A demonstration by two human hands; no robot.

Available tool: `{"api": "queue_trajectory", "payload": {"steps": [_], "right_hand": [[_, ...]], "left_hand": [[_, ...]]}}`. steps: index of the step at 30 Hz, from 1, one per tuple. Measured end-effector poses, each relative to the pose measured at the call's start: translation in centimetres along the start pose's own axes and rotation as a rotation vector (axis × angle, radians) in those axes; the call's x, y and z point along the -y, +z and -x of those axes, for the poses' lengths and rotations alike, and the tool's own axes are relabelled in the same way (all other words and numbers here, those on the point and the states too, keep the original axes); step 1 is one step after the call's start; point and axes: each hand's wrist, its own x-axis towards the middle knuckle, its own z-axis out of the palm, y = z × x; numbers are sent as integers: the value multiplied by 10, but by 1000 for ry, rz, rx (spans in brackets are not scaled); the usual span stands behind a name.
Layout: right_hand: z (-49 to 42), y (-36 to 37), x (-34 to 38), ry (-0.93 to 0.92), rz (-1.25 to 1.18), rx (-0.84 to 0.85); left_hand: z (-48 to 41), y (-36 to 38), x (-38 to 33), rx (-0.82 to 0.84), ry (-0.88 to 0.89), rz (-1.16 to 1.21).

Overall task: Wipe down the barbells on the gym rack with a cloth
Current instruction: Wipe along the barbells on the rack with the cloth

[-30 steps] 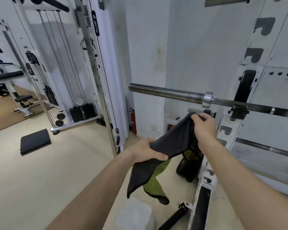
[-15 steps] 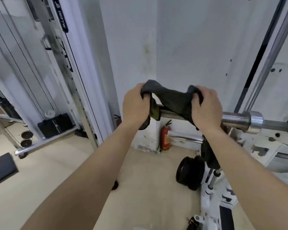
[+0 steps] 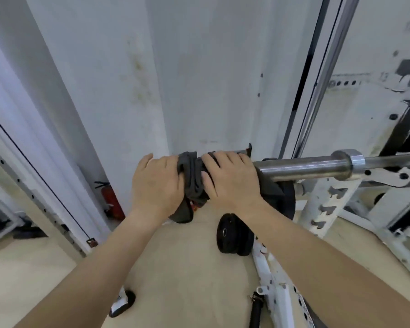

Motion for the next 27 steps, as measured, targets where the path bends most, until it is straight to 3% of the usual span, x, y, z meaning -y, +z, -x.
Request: {"api": "queue_trajectory", "payload": {"steps": [4,7,10,12,17,20,27], "right_hand": [[27,-15,-91,150,169,2],[39,-23,-142,307,157,5],[32,-19,-132,449,179,-26],[25,-16,-105,476,183,-11],[-5,-7,-15,388,64,51],[-20,-4,23,323,-6,81],[0,-5,-23,26,-4,53]], "left_hand": [[-22,4,-59,104,66,-84],[-36,11,-114,171,137,-123],[-42,15,-138,229,166,-91],[-40,15,-125,157,160,-54],[-21,9,-43,51,79,-45],[-16,-2,-1,79,5,-71],[-30,5,-20,211,-163,-114]]}}
